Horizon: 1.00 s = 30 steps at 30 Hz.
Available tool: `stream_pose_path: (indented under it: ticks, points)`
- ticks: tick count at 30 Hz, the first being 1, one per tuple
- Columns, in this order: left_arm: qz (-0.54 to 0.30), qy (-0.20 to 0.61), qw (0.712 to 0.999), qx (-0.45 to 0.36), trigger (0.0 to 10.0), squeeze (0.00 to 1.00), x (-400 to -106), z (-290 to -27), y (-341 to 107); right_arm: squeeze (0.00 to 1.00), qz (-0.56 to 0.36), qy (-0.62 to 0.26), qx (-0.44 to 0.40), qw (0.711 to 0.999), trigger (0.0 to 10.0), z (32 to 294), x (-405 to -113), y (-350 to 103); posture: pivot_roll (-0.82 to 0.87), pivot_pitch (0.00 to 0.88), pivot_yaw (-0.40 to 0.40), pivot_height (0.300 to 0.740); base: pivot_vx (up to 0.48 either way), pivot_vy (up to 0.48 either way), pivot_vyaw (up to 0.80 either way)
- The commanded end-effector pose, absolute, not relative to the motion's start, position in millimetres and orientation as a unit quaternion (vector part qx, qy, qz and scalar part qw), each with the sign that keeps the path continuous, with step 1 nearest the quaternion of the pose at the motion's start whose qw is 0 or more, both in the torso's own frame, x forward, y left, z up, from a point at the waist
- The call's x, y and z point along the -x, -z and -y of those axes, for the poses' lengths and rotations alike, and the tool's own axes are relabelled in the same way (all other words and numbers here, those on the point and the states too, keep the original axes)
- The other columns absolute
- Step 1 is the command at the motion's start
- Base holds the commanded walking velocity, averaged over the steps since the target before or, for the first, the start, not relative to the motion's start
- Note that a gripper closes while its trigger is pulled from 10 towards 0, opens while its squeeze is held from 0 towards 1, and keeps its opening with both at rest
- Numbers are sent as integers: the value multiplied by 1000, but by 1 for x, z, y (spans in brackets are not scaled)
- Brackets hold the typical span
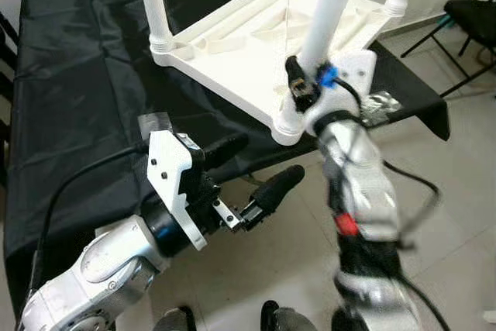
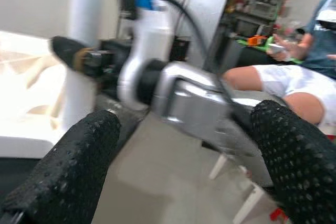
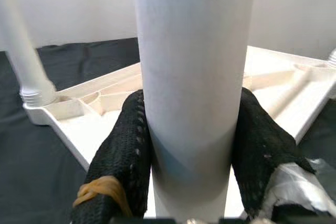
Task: Building children table
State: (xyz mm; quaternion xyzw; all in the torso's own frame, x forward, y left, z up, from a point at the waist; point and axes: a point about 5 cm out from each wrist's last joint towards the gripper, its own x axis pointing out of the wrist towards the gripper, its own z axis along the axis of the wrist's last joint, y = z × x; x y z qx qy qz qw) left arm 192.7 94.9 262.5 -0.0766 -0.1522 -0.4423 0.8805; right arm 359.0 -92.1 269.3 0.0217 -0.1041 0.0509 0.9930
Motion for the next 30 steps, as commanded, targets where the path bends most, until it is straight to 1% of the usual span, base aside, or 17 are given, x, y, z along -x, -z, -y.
stream_pose_path:
  ticks: [1,2,3,5,6,7,8,12,15,17,18,20,21,25,28,29,30]
  points:
    - [152,445,879,75,10000,0,-193,-95,-261,0,-61,-21,-26,998,0,98,-366,-196,20,295,-62,740,0,0,0]
    - [152,445,879,75,10000,0,-193,-95,-261,0,-61,-21,-26,998,0,98,-366,-196,20,295,-62,740,0,0,0]
    - [155,445,879,75,10000,0,-194,-94,-262,0,-37,-47,-36,998,10000,88,-367,-212,19,290,-61,740,0,0,0]
    - [155,446,878,75,10000,0,-194,-93,-263,0,-22,-66,-23,997,10000,84,-366,-220,20,290,-60,740,0,0,0]
    - [156,446,878,75,10000,0,-194,-93,-263,898,2,-104,-37,994,10000,80,-362,-229,17,293,-59,740,0,0,0]
    - [157,445,878,75,10000,0,-194,-93,-263,898,17,-129,-46,990,10000,77,-359,-235,15,294,-57,740,0,0,0]
    - [157,445,879,74,10000,0,-195,-93,-263,1000,35,-150,-30,988,10000,77,-352,-240,14,296,-58,740,0,0,0]
    - [157,444,879,73,10000,0,-195,-93,-263,1000,69,-188,-3,980,10000,79,-342,-251,14,299,-59,740,0,0,0]
    - [157,444,879,75,10000,0,-194,-92,-263,1000,96,-240,13,966,10000,93,-342,-262,15,304,-61,740,0,0,0]
    - [157,444,879,75,10000,0,-194,-92,-263,1000,96,-240,13,966,10000,93,-342,-262,15,304,-61,740,0,0,0]
    - [158,443,879,76,10000,0,-194,-92,-263,522,115,-295,49,947,10000,109,-351,-273,17,309,-63,740,0,0,0]
    - [158,442,880,76,10000,0,-194,-92,-263,522,117,-318,55,939,10000,114,-354,-277,17,309,-63,740,0,0,0]
    - [158,442,880,76,10000,0,-194,-92,-263,0,122,-324,64,936,10000,120,-360,-283,26,313,-65,740,0,0,0]
    - [157,441,880,77,10000,0,-192,-92,-264,0,130,-334,96,929,10000,130,-368,-297,28,317,-64,740,0,0,0]
    - [154,439,882,76,10000,0,-191,-93,-262,0,136,-388,105,905,10000,137,-370,-316,33,323,-68,740,0,0,0]
    - [154,439,882,76,10000,0,-191,-93,-262,0,136,-388,105,905,10000,137,-370,-316,33,323,-68,740,0,0,0]
    - [154,438,882,76,10000,0,-191,-93,-262,0,139,-413,109,893,0,137,-369,-322,34,324,-68,740,0,0,0]
